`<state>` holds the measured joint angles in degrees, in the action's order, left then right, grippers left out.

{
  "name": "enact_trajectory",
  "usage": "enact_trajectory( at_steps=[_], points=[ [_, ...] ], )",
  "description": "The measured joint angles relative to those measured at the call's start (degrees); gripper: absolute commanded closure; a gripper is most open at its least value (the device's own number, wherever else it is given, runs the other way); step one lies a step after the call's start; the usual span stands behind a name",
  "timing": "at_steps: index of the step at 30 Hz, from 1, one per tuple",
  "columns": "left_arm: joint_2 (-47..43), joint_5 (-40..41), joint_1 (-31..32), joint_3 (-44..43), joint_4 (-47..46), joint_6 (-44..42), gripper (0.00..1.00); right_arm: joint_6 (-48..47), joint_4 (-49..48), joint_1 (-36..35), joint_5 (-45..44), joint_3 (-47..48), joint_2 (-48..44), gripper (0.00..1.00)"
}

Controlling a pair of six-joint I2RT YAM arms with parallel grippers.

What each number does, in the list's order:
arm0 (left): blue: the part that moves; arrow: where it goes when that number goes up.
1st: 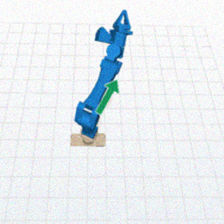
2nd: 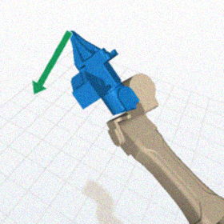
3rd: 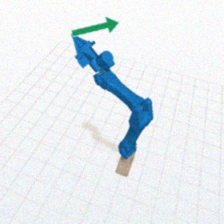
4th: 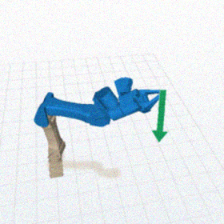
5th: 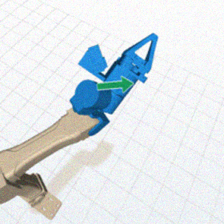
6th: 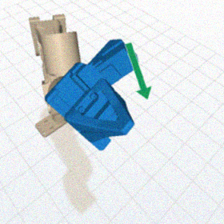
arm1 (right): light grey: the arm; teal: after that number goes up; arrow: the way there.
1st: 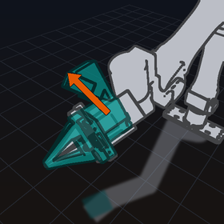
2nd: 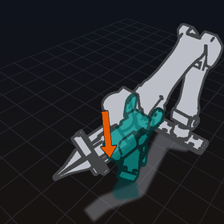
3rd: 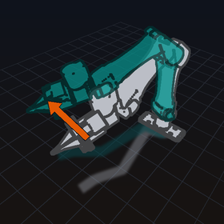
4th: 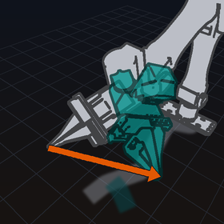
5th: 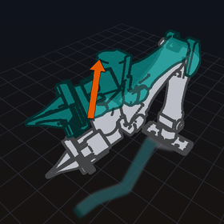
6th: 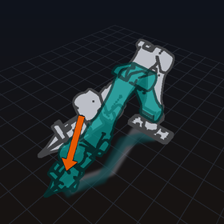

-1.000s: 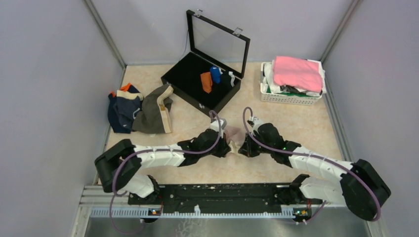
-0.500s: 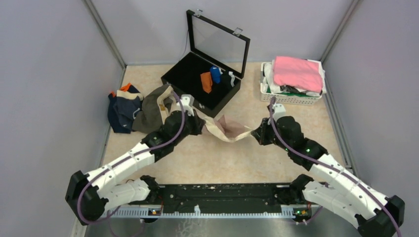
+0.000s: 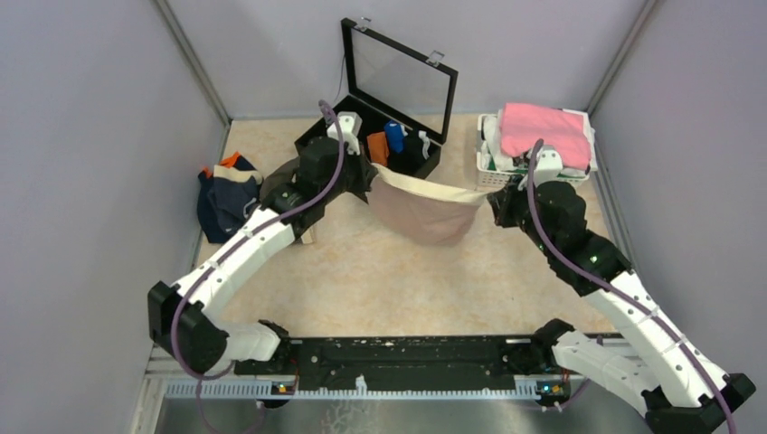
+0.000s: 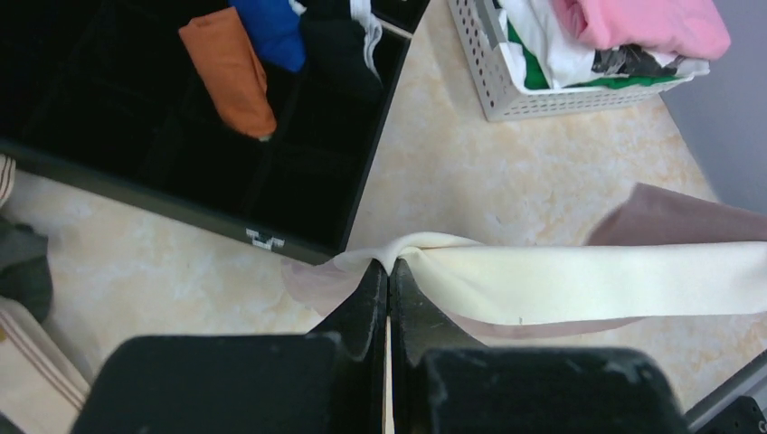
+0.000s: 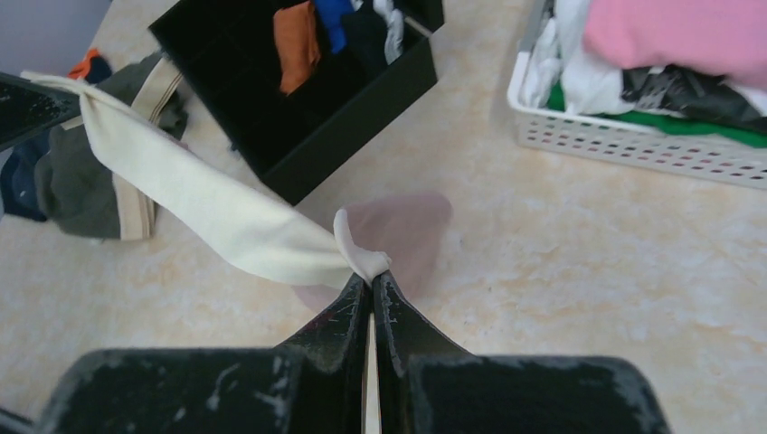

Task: Roll the underwear
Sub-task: Flatten out the underwear at the center of the board.

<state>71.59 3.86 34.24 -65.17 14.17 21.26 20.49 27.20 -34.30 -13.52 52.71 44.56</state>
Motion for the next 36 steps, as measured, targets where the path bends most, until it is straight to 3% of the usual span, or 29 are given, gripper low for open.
enact_trajectory(
  at_steps=[4,8,13,15,19,22,26,30,36],
  points=[
    [7.8,-4.33,-3.45,-9.35,1.33,-1.38,1.0,-1.51,-1.25,6.21,1.68,5.44,5.46,1.0],
    [13.97,-8.59,-6.75,-19.21,1.92,-1.75,1.0,-0.68,-3.5,16.44,8.85,11.67,11.52,1.0],
    [13.68,-12.39,-8.0,-21.9,1.27,-1.57,1.0,2.1,-5.7,21.86,15.61,14.43,11.85,1.0],
    [10.62,-14.43,-8.0,-16.87,-1.36,-1.2,1.0,3.37,-6.25,21.97,17.92,12.76,9.62,1.0],
    [-0.07,-19.85,-7.96,3.39,-5.53,1.75,1.0,8.9,-7.02,22.08,24.02,-0.79,-1.18,1.0],
    [-5.99,-23.74,-7.89,20.41,-8.5,4.94,1.0,15.47,-7.8,22.08,29.11,-16.31,-10.4,1.0],
    [-6.23,-27.12,-6.78,39.1,-14.38,10.01,1.0,24.79,-9.22,22.08,34.71,-35.69,-16.61,1.0],
    [-3.54,-28.48,-3.96,46.6,-18.34,13.66,1.0,31.71,-6.97,22.08,38.16,-46.27,-19.71,1.0],
    [-1.66,-28.68,-1.29,47.12,-25.49,16.46,0.96,35.3,-7.04,22.08,39.3,-46.16,-23.06,0.87]
  ],
)
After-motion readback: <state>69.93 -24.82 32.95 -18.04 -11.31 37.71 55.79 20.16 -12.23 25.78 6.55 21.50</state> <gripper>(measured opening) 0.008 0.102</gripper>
